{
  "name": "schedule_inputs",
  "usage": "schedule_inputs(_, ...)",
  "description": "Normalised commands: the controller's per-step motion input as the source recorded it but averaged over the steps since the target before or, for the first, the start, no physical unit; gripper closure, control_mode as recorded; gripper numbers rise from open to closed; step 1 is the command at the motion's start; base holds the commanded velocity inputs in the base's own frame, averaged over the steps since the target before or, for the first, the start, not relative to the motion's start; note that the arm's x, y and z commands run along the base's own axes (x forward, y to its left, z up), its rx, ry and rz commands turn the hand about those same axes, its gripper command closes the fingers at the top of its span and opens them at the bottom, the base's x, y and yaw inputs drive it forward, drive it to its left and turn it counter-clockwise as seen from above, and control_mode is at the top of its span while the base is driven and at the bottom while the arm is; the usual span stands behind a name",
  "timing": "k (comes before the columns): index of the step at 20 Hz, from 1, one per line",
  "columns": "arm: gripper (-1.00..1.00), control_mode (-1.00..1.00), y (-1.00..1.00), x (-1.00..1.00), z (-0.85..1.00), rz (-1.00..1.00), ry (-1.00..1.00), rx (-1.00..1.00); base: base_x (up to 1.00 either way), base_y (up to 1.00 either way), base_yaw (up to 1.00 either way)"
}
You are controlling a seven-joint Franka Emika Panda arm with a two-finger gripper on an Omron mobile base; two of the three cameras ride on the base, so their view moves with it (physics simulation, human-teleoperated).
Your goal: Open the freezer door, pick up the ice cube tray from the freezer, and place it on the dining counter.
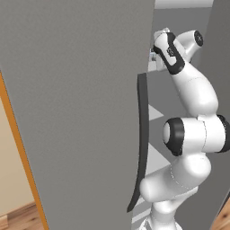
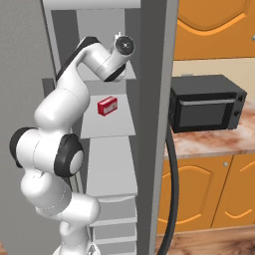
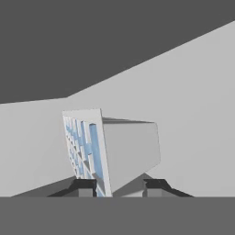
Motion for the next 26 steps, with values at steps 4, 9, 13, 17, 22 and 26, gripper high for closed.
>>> schedule_inputs(4, 1.00, -1.00, 0.00, -0.26, 0.03, 0.00, -0.01, 0.00, 0.00, 0.00, 0.00)
schedule_inputs(9, 1.00, -1.00, 0.00, -0.61, 0.10, 0.00, -0.03, 0.00, 0.00, 0.00, 0.00)
schedule_inputs(13, 1.00, -1.00, 0.01, -0.49, 0.10, 0.00, 0.00, 0.00, 0.00, 0.00, 0.00)
schedule_inputs(17, 1.00, -1.00, 0.00, -0.47, 0.08, 0.00, 0.00, 0.00, 0.00, 0.00, 0.00)
schedule_inputs(22, 1.00, -1.00, 0.00, -0.42, 0.11, -0.01, 0.00, 0.00, 0.00, 0.00, 0.00)
schedule_inputs(26, 1.00, -1.00, 0.00, -0.39, 0.11, -0.04, 0.00, 0.00, 0.00, 0.00, 0.00)
